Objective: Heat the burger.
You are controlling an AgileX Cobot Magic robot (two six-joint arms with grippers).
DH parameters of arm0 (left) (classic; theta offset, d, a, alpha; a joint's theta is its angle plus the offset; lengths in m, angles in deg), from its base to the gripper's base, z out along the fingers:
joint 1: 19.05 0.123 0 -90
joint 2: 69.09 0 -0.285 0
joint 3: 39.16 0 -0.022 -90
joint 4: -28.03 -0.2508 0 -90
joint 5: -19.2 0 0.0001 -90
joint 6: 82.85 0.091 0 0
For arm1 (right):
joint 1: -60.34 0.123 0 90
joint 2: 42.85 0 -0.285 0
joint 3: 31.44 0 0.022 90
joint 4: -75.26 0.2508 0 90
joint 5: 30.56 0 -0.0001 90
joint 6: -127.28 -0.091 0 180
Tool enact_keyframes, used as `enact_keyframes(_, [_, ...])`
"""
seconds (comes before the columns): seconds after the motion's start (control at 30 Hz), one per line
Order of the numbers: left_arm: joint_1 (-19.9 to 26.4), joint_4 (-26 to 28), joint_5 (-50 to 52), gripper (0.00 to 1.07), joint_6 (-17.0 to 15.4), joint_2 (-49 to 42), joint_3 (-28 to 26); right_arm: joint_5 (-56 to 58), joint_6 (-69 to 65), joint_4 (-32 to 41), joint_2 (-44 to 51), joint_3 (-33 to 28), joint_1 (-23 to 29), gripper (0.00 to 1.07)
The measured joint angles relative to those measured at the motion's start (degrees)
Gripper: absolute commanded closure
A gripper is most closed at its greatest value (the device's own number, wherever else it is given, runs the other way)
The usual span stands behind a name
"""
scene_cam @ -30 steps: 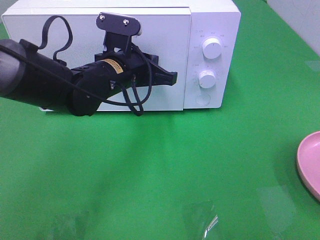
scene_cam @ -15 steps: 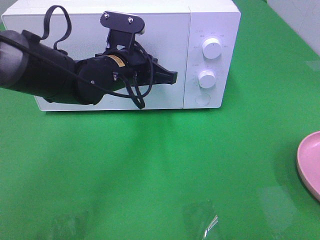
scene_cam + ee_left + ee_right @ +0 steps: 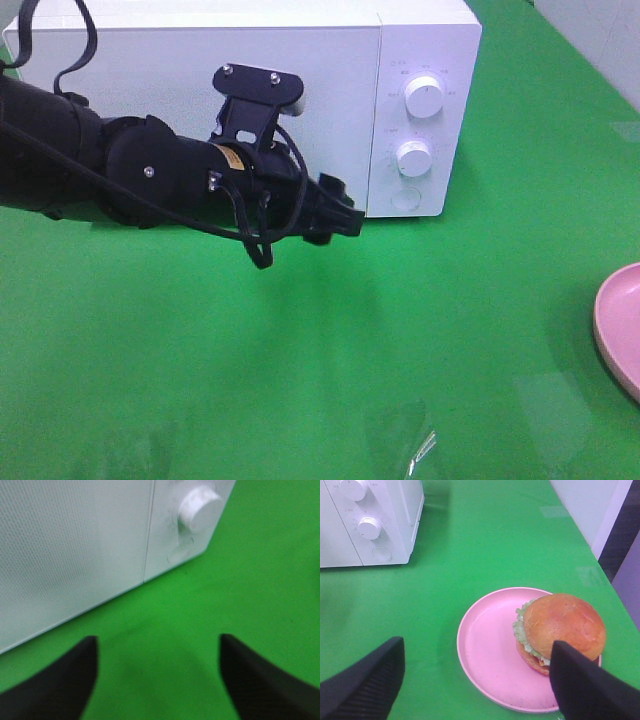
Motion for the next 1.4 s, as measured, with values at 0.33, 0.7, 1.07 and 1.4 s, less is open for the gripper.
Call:
enact_keyframes(0.33, [0.0, -0.6, -20.3, 0.08, 0.0, -4.5, 0.1, 0.0, 0.0, 0.0, 0.0, 0.0, 0.0, 0.32])
enact_keyframes(0.7, [6.0, -4.1, -38.3, 0.08, -2.3, -12.9, 0.1, 0.0, 0.0, 0.0, 0.0, 0.0, 0.0, 0.32])
enact_keyframes(1.07, [29.4, -4.8, -59.3, 0.08, -3.4, -19.3, 0.1, 0.0, 0.0, 0.0, 0.0, 0.0, 0.0, 0.32])
enact_keyframes(1.4, [45.5, -5.7, -75.3, 0.08, -3.4, -29.3, 0.0, 0.0, 0.0, 0.0, 0.0, 0.0, 0.0, 0.32])
